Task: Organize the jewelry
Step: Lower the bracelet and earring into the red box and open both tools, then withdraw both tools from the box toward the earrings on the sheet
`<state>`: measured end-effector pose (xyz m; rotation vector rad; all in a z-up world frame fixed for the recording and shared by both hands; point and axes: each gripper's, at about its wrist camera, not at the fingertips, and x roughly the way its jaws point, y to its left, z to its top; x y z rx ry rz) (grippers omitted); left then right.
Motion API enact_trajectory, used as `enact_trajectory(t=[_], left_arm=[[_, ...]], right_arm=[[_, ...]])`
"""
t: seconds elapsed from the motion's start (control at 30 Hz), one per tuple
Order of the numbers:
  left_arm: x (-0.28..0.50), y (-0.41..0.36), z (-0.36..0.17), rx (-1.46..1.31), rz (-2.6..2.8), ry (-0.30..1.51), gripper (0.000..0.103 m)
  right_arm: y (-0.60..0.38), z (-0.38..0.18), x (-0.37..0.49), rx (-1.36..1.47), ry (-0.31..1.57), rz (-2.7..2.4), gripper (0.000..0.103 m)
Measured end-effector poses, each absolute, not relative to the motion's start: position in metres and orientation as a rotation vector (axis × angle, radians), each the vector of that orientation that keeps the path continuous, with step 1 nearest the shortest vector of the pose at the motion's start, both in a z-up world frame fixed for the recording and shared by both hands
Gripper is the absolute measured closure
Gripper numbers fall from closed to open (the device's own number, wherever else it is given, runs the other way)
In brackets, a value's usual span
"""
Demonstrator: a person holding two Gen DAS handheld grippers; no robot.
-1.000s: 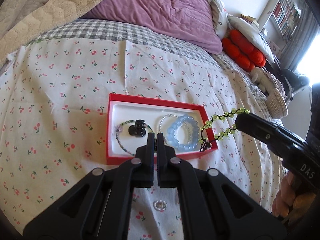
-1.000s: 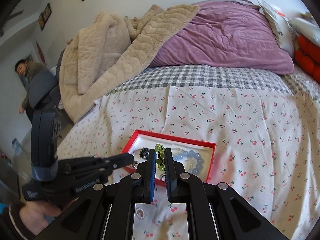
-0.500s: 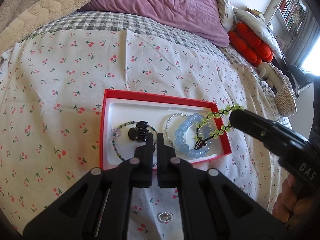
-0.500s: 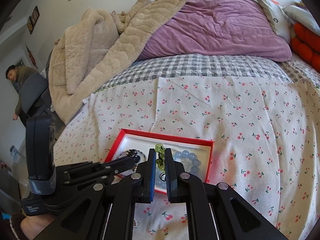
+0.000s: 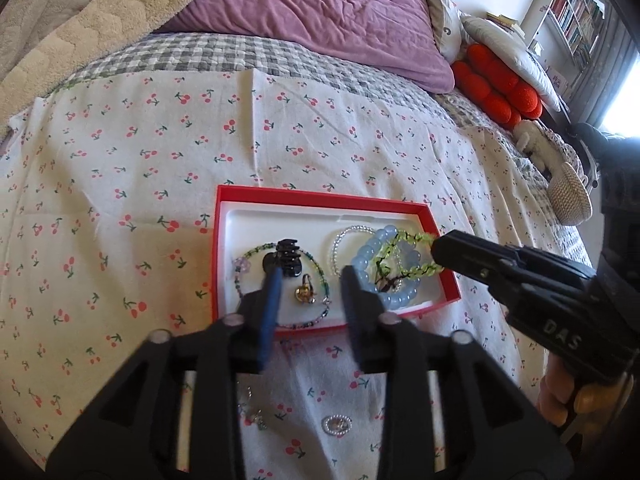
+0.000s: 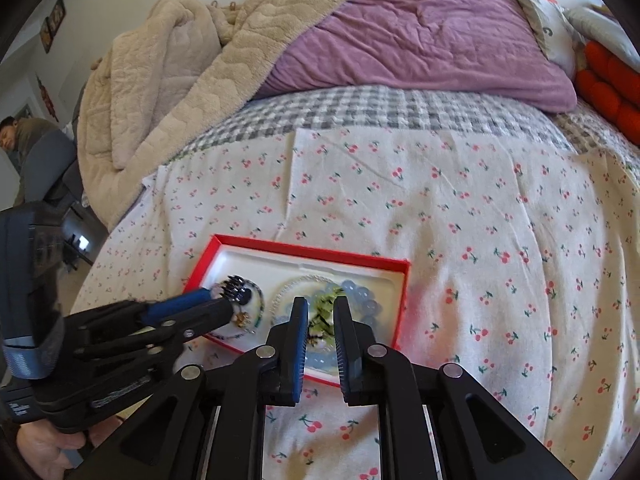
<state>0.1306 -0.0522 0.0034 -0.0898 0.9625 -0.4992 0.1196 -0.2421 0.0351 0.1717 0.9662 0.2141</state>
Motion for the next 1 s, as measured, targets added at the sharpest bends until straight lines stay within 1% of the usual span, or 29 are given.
enact_trajectory(t=[0.03,0.1,0.17,0.2,0.23,0.3,0.33,0.37,0.4,0.57,0.73,0.8,0.87,1.0], left_arm=[[0.128,-0.051,0.006,-0.087,-0.498,0.956,0.063],[0.125,-0.048,0.011,-0.080,-0.494,0.947,0.052],[0.121,-0.045,0.015,-0.076,-0.492,0.937,0.044],[0.119,-0.043,0.017,-0.074,-0.491,0.932,0.042],[0.116,-0.041,0.019,-0.072,-0.493,0.928,0.040],[0.110,-0.037,0.023,-0.059,-0.487,0.922,0.032],[0.108,-0.036,0.025,-0.052,-0.477,0.916,0.030],[0.105,-0.034,0.026,-0.045,-0.468,0.913,0.024],[0.103,-0.032,0.027,-0.038,-0.459,0.911,0.021],[0.092,-0.019,0.025,-0.003,-0.434,0.946,0.019],[0.079,-0.003,0.027,0.011,-0.423,0.956,0.017],[0.074,0.002,0.028,0.021,-0.413,0.955,0.009],[0.068,0.008,0.028,0.030,-0.404,0.960,0.005],[0.061,0.017,0.022,0.028,-0.415,0.987,0.004]], right_arm=[[-0.245,0.033,0.120,0.181,0.982,0.211,0.089],[-0.248,0.031,0.120,0.192,1.000,0.206,0.088],[-0.250,0.033,0.117,0.202,1.004,0.207,0.087],[-0.250,0.034,0.116,0.202,1.003,0.208,0.085],[-0.250,0.036,0.114,0.199,1.001,0.208,0.079],[-0.250,0.041,0.109,0.198,0.990,0.210,0.056],[-0.251,0.045,0.105,0.200,0.978,0.207,0.032],[-0.252,0.048,0.101,0.200,0.959,0.198,0.026],[-0.252,0.051,0.097,0.195,0.942,0.191,0.026],[-0.254,0.058,0.081,0.176,0.954,0.194,0.025],[-0.257,0.059,0.062,0.159,0.967,0.185,0.020],[-0.259,0.059,0.055,0.172,0.969,0.190,0.020],[-0.260,0.058,0.047,0.179,0.977,0.193,0.019],[-0.260,0.055,0.032,0.155,0.993,0.189,0.019]])
